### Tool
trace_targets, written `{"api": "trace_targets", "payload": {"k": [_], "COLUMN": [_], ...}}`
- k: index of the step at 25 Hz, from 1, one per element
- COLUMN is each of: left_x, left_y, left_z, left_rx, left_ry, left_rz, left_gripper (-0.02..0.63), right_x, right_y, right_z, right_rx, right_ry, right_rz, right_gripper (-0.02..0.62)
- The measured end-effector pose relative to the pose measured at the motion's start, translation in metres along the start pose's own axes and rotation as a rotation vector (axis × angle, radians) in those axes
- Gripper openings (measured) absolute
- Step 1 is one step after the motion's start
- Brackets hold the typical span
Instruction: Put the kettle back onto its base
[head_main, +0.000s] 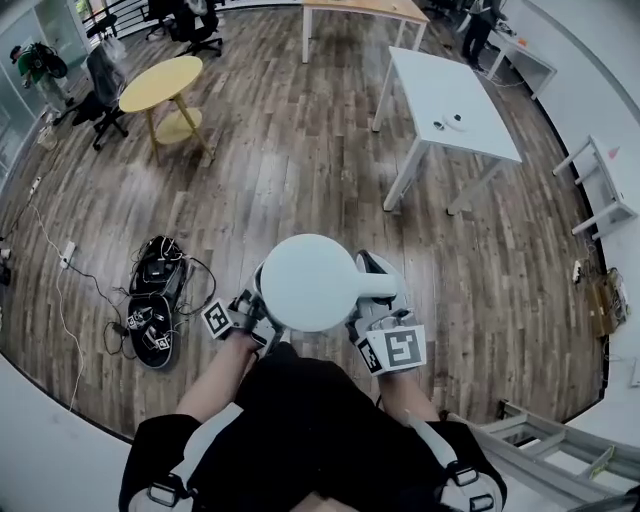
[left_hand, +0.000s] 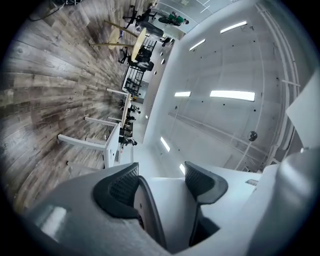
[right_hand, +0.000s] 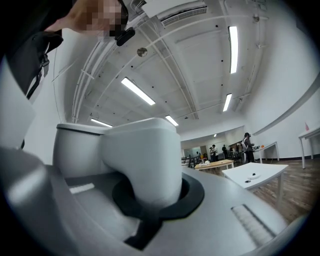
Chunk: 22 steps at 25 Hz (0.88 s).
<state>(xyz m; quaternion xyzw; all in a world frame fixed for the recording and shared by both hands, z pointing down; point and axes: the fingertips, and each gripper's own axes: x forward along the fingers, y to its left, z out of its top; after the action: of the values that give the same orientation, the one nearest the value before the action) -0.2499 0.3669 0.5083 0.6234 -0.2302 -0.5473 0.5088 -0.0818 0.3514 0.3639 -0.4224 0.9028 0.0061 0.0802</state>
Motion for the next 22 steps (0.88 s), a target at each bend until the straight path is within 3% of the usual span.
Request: {"api": "trace_targets", "payload": {"k": [12, 22], "left_x": [0.093, 0.154], "left_y": [0.051, 0.076], "left_z": [0.019, 0.066], "left_rx": [-0.108, -0.138], "left_ry": [0.127, 0.178], "left_rz": [-0.008, -0.031], "left_gripper": [0.287, 0.287], "right_x": [0.048, 0.113], "right_y": [-0.061, -0.085], "right_z": [-0.002, -0.011], "right_rx": [-0.066, -0.102], "right_ry": [0.019, 0.022], "right_rz": [-0.136, -0.164], "right_gripper": [0.006, 0.006]}}
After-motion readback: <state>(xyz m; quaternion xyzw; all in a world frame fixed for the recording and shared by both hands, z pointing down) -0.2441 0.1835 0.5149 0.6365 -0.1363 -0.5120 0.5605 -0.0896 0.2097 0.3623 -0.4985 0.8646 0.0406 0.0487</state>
